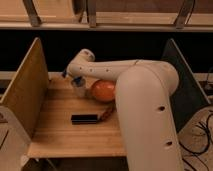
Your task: Place the white sponge in the ceramic cup
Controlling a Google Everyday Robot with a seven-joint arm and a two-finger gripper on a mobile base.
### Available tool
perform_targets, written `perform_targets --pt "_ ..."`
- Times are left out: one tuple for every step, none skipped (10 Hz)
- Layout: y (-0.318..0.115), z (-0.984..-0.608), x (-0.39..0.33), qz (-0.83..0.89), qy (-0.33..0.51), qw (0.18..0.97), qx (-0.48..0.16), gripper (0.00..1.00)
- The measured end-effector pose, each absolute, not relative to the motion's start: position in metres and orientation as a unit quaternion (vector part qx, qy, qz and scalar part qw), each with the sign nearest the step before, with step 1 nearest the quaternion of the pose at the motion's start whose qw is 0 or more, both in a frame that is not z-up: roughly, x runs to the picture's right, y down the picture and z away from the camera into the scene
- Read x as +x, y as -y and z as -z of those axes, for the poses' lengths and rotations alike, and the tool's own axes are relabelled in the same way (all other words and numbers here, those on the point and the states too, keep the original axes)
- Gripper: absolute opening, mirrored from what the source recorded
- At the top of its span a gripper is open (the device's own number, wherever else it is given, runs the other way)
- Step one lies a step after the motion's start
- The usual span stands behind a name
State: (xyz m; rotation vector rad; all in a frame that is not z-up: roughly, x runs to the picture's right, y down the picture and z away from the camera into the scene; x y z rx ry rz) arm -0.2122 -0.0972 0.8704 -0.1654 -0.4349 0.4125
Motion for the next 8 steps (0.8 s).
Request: perform_targets --pt "0.0972 -0.8704 -0.2121 -0.203 0.214 0.952 -0.081 0.69" --pt "0.0971 -0.8704 -0.2122 -0.203 0.214 0.952 -0.081 0.76" --pt "0.0971 -0.8704 -0.2122 -0.203 0.214 0.952 -0.081 0.80" --pt "0.0971 -0.8704 -0.2122 -0.203 0.214 0.952 -0.081 0.80" --pt "0.0971 -0.8704 -0.2122 -0.203 0.214 0.952 -0.081 0.80" --pt "0.0971 -0.8704 -0.2122 -0.203 0.214 0.952 -0.081 0.80" --pt "0.0971 -0.8704 -0.2122 -0.203 0.214 0.952 -0.081 0.80" --pt "0.0971 -0.8704 -0.2123 -0.203 0.214 0.952 -0.081 0.80"
